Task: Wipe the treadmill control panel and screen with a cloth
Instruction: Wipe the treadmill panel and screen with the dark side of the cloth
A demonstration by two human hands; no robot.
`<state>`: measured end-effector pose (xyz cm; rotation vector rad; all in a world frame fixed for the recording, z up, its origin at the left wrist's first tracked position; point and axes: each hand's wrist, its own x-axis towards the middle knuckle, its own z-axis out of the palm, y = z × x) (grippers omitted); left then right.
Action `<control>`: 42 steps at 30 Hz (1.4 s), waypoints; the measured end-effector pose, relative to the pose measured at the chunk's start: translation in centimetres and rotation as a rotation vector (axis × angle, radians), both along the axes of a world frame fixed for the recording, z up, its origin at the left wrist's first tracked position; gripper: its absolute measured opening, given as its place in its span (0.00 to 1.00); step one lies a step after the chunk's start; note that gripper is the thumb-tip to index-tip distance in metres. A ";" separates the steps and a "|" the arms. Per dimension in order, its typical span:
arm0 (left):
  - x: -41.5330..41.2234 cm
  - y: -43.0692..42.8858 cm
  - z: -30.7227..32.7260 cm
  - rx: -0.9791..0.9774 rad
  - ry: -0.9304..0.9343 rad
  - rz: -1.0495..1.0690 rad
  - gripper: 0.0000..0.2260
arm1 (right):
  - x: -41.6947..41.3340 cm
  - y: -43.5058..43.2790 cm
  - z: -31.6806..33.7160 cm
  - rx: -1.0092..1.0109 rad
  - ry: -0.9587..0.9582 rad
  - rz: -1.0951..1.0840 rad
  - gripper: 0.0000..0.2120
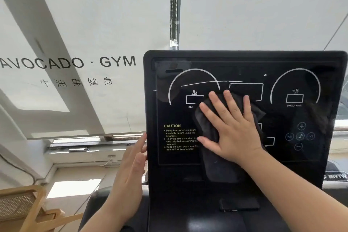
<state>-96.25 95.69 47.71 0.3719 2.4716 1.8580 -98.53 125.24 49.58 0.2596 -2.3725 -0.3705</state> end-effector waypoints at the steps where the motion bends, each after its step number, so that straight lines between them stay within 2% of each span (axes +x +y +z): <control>1: -0.1 0.0 -0.1 0.006 -0.010 -0.004 0.34 | -0.5 0.1 1.1 -0.056 0.010 -0.053 0.42; 4: 0.1 0.3 -0.1 0.015 -0.023 0.007 0.36 | -3.1 -3.0 4.6 -0.234 0.029 -0.181 0.42; 6: 0.3 0.5 0.0 0.006 -0.020 0.006 0.35 | -4.7 -6.8 6.1 -0.289 0.031 -0.179 0.41; 11: 0.5 0.6 -0.1 0.086 -0.027 0.033 0.33 | -5.9 -12.3 5.1 -0.062 -0.048 0.032 0.39; 14: 0.3 0.6 0.0 0.132 -0.048 0.014 0.37 | -5.2 -9.2 4.7 -0.035 -0.022 0.082 0.38; 16: 0.2 0.4 -0.2 0.137 -0.048 0.006 0.39 | -4.2 -5.4 4.4 -0.080 0.010 -0.009 0.38; 18: 0.1 0.3 -0.6 0.126 -0.037 0.007 0.37 | -2.9 -1.5 4.4 -0.219 0.039 -0.153 0.38; 20: 0.1 0.4 -1.0 0.079 -0.005 0.015 0.33 | -2.1 0.5 4.8 -0.481 0.052 -0.294 0.39; 22: 0.1 0.8 -1.1 0.059 0.004 0.031 0.33 | -2.2 -0.6 4.9 -0.702 0.082 -0.392 0.40; 23: 0.1 0.9 -1.2 0.059 0.000 0.038 0.33 | -2.3 -2.1 4.6 -0.733 0.091 -0.414 0.41; 25: 0.0 1.1 -1.3 0.065 -0.009 0.041 0.34 | -2.2 -5.7 2.9 -0.648 0.052 -0.380 0.42; 29: 0.0 0.9 -1.5 0.049 0.006 0.044 0.34 | -0.3 -10.7 -2.5 -0.351 -0.075 -0.178 0.42; 34: 0.4 0.8 -2.1 0.013 0.064 0.059 0.36 | 2.2 -8.4 -5.9 -0.115 -0.110 -0.027 0.40; 36: 0.8 0.7 -2.4 -0.011 0.093 0.068 0.35 | 3.3 -5.7 -6.6 -0.091 -0.115 -0.012 0.40; 39: 1.8 0.8 -2.8 -0.091 0.200 0.060 0.25 | 5.6 -1.3 -7.9 -0.144 -0.127 -0.105 0.40; 42: 3.1 0.9 -3.6 -0.142 0.161 0.087 0.29 | 7.6 1.0 -9.1 -0.275 -0.167 -0.254 0.42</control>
